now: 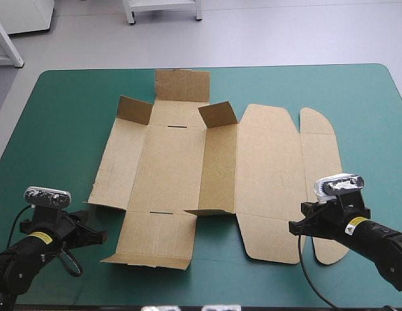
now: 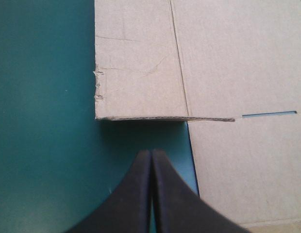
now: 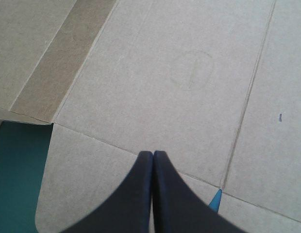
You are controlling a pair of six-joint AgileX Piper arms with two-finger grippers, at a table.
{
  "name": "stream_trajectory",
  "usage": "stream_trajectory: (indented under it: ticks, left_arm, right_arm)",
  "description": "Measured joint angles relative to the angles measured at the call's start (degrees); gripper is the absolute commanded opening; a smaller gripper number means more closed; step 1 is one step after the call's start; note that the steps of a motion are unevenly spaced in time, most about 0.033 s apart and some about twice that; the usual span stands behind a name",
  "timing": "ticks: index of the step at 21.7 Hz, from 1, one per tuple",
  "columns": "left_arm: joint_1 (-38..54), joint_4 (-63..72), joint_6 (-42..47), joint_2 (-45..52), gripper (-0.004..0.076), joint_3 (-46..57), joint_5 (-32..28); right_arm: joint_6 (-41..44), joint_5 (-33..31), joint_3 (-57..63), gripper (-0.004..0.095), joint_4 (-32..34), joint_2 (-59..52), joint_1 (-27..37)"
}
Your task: Fold the box
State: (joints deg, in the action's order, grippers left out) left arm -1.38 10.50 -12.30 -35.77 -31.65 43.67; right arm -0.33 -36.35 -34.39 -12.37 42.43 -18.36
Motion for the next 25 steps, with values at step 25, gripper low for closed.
stream_trajectory:
  ticks: [25]
  left_arm:
    - [0.0, 3.8, -0.1, -25.8, 0.0014, -23.0, 7.3]
  right_arm:
    - [2.6, -3.7, -11.2, -0.0019, -0.5, 11.8, 0.0]
